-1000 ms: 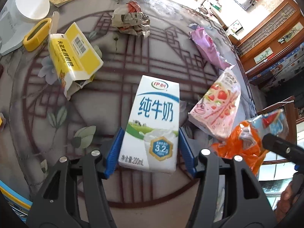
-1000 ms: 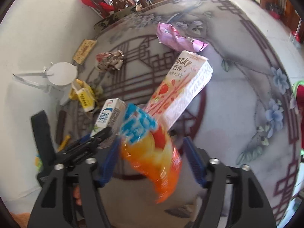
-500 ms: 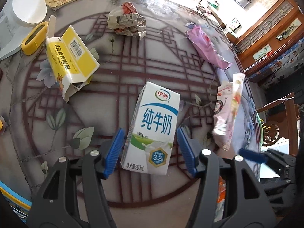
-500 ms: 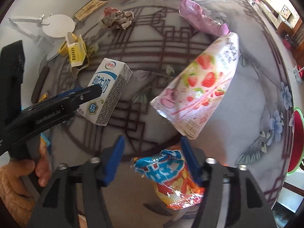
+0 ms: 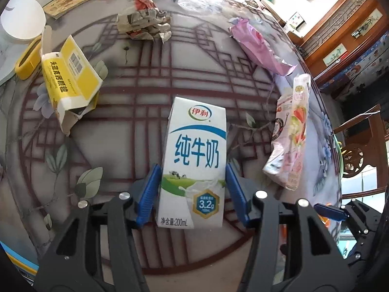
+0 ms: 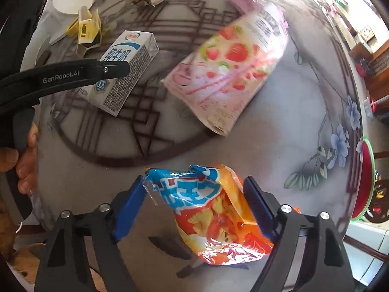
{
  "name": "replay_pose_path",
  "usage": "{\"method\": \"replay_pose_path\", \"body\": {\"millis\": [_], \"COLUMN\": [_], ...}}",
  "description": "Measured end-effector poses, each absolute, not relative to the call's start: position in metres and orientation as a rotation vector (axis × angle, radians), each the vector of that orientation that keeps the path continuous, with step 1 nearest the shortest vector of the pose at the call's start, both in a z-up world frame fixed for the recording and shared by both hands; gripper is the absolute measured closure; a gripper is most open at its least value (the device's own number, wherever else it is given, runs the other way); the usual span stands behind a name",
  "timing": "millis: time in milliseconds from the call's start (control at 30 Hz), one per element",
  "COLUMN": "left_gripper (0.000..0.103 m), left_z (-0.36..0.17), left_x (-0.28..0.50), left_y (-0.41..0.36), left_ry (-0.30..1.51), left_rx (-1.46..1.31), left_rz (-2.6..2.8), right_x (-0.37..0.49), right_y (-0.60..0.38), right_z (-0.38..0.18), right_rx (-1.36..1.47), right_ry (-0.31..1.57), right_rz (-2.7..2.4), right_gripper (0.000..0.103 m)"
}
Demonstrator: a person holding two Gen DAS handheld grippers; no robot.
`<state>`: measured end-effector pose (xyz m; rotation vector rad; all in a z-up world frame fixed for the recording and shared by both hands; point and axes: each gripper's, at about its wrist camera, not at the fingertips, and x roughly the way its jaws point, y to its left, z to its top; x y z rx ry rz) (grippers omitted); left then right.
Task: Collect trash
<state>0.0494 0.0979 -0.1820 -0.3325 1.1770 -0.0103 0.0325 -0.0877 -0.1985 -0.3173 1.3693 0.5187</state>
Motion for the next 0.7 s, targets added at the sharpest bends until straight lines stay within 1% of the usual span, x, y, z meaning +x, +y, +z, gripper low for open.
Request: {"method": "replay_pose_path", "body": {"millis": [33,67,167,533,700], "left_gripper": [0.050,0.050,0.050,0.050,0.050], "left_z": [-0.179,-0.176,-0.169,-0.136,-0.121], "left_x": [0.048,0.046,0.043,0.038,0.039], "left_y": [0.098,0.098,0.099,0.086,0.070], "left_ry": [1.169,1.163,1.148,1.086,1.060], "left_rx": [-0.331,-0.332,-0.346,-0.388,-0.376], "left_rz": [-0.010,-0.009,-0.011,-0.035,-0.062], "right_x": [0.034,0.035,0.038,0.048,0.052], "right_y": [-0.089,-0.090,-0.092,-0.115,-0.135], "right_z": [-0.194,-0.190,-0.174,-0.110,-0.098], "right_rx": [-0.288,-0.267,-0.227,-0.033,0.029], "right_ry": [1.364,1.352,1.305,1.167,1.141], "right_rz": [0.534,0.538,0.546,0.564,0.550], "right_gripper": [0.040,0.043,0.045,0.045,0.045]}}
